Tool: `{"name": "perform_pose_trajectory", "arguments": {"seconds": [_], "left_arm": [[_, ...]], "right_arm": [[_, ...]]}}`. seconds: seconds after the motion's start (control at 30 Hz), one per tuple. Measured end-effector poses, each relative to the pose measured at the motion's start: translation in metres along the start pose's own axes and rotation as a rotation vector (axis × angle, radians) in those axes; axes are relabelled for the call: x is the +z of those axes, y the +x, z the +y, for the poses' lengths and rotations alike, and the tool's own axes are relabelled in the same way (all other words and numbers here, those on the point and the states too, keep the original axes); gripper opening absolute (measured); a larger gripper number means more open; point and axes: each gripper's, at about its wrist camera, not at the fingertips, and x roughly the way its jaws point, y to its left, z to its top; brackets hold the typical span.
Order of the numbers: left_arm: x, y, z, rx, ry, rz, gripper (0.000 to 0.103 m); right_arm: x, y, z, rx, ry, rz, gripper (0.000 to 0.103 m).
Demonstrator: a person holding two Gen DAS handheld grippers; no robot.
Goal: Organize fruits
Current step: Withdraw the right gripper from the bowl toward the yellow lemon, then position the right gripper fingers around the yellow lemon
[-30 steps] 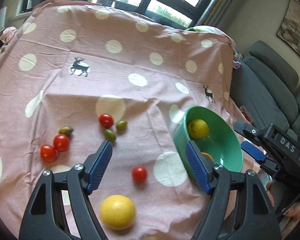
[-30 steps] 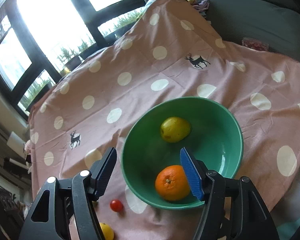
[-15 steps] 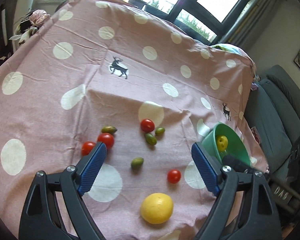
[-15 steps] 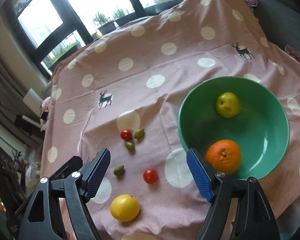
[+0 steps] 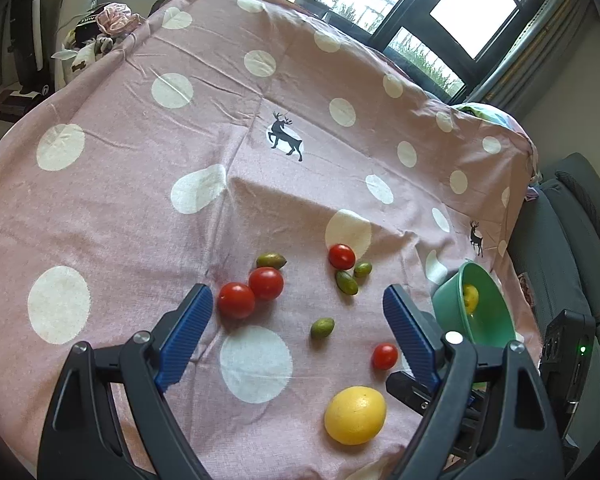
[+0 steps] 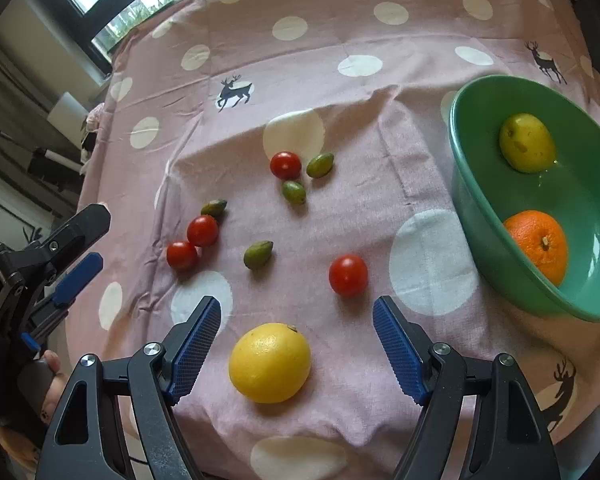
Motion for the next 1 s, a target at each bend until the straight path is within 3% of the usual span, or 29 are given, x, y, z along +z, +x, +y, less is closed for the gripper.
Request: {"name": "perform_pose_trajectory", "arguments": {"seconds": [0.4,0.73,0.9,1.0], "left_arm": [[0.000,0.004,0.009,0.054,-0.013,0.021,0.087],[-0.001,0.006,0.008,0.055,-0.006,0.031,0.087],[-0.001,0.006,0.010,0.059,-0.015,0.036,0.087],[0.000,0.005,0.013,0.064,-0.020,0.038,0.087]], "right_arm": [[-0.004,0.019,0.017,0.020,-0.043,0.058,0.079],[-0.017,0.039,0.023,-0.041,-0.094,0.130,0.078],[-0.020,0.042,0.030,-0.047,-0.127,0.129,0.057],[-0.019,0.043,0.035,-0.070,-0.134,0.107,0.057]]}}
